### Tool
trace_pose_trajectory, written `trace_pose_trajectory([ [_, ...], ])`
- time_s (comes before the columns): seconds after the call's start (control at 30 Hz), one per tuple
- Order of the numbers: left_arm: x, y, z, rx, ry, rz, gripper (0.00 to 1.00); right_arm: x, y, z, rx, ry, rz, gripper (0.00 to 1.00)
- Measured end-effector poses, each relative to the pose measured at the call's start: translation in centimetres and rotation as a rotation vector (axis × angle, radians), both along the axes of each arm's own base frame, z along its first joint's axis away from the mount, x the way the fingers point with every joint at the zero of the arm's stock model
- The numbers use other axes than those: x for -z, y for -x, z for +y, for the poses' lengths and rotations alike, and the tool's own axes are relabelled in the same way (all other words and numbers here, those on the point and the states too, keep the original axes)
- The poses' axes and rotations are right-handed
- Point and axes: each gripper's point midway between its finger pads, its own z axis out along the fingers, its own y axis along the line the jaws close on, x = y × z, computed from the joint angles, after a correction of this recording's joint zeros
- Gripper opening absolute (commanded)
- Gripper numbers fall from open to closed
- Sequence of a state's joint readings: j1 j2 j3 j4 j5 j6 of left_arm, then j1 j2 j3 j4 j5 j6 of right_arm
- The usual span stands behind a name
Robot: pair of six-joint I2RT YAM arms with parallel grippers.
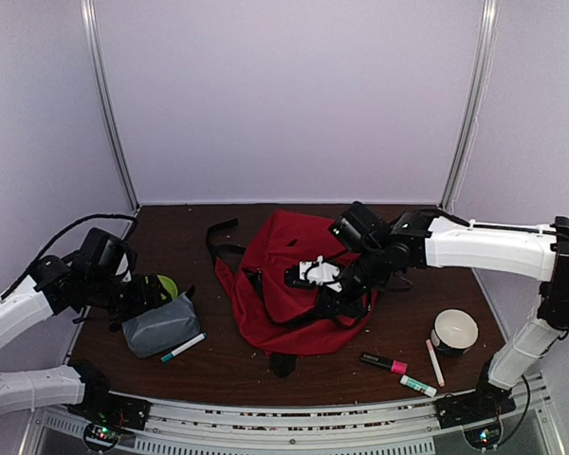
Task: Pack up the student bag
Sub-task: Place the student bag in the largest pocket of the bag, then pick up the pencil case at the corner of the board.
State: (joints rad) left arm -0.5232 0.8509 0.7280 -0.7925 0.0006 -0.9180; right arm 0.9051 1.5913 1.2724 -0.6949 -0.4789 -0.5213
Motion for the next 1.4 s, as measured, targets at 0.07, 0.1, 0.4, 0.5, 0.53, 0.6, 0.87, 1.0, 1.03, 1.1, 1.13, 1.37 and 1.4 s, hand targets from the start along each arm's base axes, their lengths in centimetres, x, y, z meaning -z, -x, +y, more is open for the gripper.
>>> trace_pose_trajectory([
  [0.07,1.4,1.1,2.3,-0.065,-0.038,0.046,0.88,1.5,0.6,0.2,-0.013,0.03,0.033,0.4],
  [0.1,1.6,1.6,3.4,-0.102,-0.05,0.052,0.87,2.2,1.0,0.3,-0.037,0.043,0.038,0.47],
  [0.4,3.4,2.8,9.5,-0.355,-0.075,0.115,0.78,1.6,4.6,-0.5,-0.18,0.028,0.114,0.57],
  [0.5,6.1,3.3,10.0,-0.401,-0.048,0.2,0.77,0.5,5.5,-0.9,-0.209,0.008,0.129,0.58],
  [0.53,7.1,3.4,10.1,-0.416,-0.037,0.228,0.77,0.1,5.7,-1.0,-0.216,-0.001,0.128,0.58],
  [0.6,8.5,3.7,10.2,-0.435,-0.018,0.272,0.81,-0.6,6.0,-1.1,-0.223,-0.016,0.126,0.58],
  [0.87,11.6,2.2,8.6,-0.442,0.12,0.252,0.51,-2.4,6.5,-1.5,-0.233,-0.061,0.101,0.57],
  [1.0,11.2,1.4,8.3,-0.438,0.157,0.187,0.3,-2.2,6.6,-1.6,-0.233,-0.055,0.106,0.56],
  [1.03,10.8,1.2,8.3,-0.437,0.16,0.168,0.26,-2.2,6.6,-1.6,-0.233,-0.055,0.106,0.56],
  [1.1,10.3,0.8,8.3,-0.429,0.163,0.134,0.19,-2.0,6.6,-1.6,-0.233,-0.052,0.11,0.55],
  [1.13,10.2,0.7,8.3,-0.427,0.166,0.129,0.15,-1.9,6.6,-1.5,-0.233,-0.048,0.114,0.54],
  [1.37,7.5,-0.5,7.3,-0.331,0.185,0.056,0.0,-2.3,6.1,-0.5,-0.24,-0.045,0.137,0.54],
  [1.4,6.6,-0.8,7.1,-0.312,0.193,0.026,0.0,-2.6,6.1,-0.4,-0.24,-0.046,0.136,0.56],
])
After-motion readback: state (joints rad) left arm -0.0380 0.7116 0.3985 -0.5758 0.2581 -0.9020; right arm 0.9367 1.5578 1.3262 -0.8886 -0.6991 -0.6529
